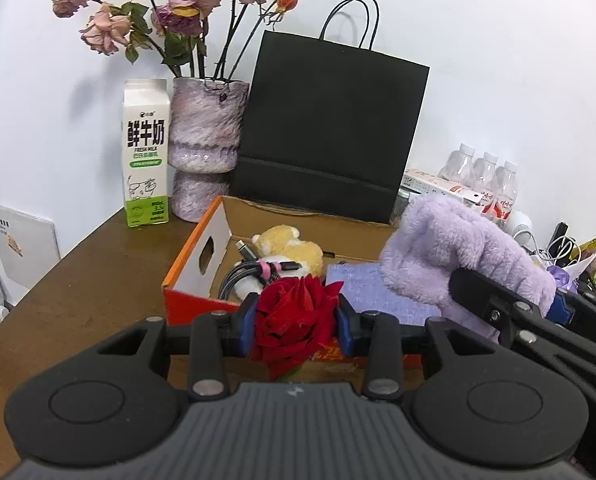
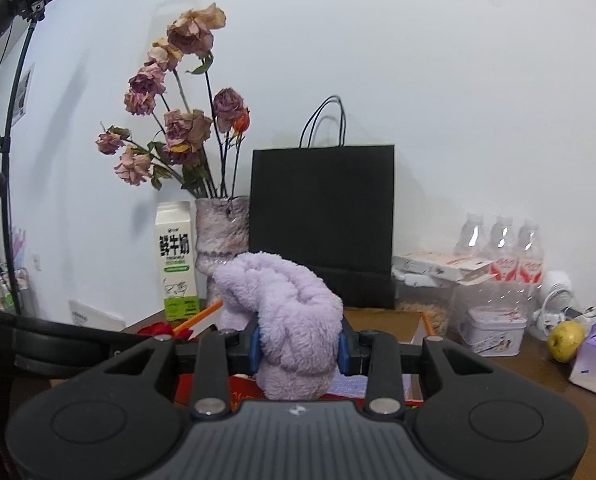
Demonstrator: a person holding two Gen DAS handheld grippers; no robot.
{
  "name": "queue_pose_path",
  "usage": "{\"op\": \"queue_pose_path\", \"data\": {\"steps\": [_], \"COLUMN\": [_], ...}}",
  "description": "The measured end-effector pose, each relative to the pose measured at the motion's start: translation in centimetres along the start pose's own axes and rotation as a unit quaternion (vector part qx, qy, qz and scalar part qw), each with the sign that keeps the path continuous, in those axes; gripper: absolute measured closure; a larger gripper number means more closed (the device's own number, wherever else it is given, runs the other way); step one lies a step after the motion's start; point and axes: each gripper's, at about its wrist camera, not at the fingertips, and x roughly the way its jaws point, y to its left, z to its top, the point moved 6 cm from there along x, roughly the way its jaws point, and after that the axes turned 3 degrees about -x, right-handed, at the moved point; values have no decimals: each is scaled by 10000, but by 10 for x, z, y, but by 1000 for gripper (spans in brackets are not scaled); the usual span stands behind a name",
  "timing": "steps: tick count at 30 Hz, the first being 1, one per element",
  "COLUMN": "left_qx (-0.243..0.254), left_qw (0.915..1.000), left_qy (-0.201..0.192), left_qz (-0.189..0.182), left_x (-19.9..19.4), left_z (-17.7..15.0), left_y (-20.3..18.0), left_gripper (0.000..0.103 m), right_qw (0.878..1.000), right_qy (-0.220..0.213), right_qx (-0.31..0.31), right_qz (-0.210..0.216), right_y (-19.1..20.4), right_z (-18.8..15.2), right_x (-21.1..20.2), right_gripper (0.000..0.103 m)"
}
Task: Organize objects
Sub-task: 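Carry the rose with the left gripper while the right gripper carries the headband to the box, then open the left gripper dropping the rose while the right gripper releases the headband into the box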
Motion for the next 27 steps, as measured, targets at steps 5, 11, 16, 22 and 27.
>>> {"op": "queue_pose_path", "data": {"steps": [5, 11, 16, 22, 27], "left_qx": [-41, -55, -64, -48, 15], "left_qw": [10000, 9999, 9998, 9998, 9998], "left_qy": [-29, -57, -54, -74, -47], "left_qz": [-78, -146, -176, -205, -201], "left_x": [10, 22, 32, 45, 58], "left_z": [8, 17, 23, 30, 34], "left_y": [-7, -13, -15, -15, -16], "left_gripper": [64, 64, 64, 64, 64], "right_qw": [9999, 9998, 9996, 9995, 9992], "right_qy": [46, 109, 191, 252, 360], "right_qx": [109, 137, 174, 151, 155], "right_qz": [-16, 37, 60, 66, 8], "right_y": [-9, -15, -22, -28, -38], "right_z": [7, 12, 14, 16, 13], "right_x": [11, 28, 42, 58, 73], "right_gripper": [70, 70, 70, 70, 70]}}
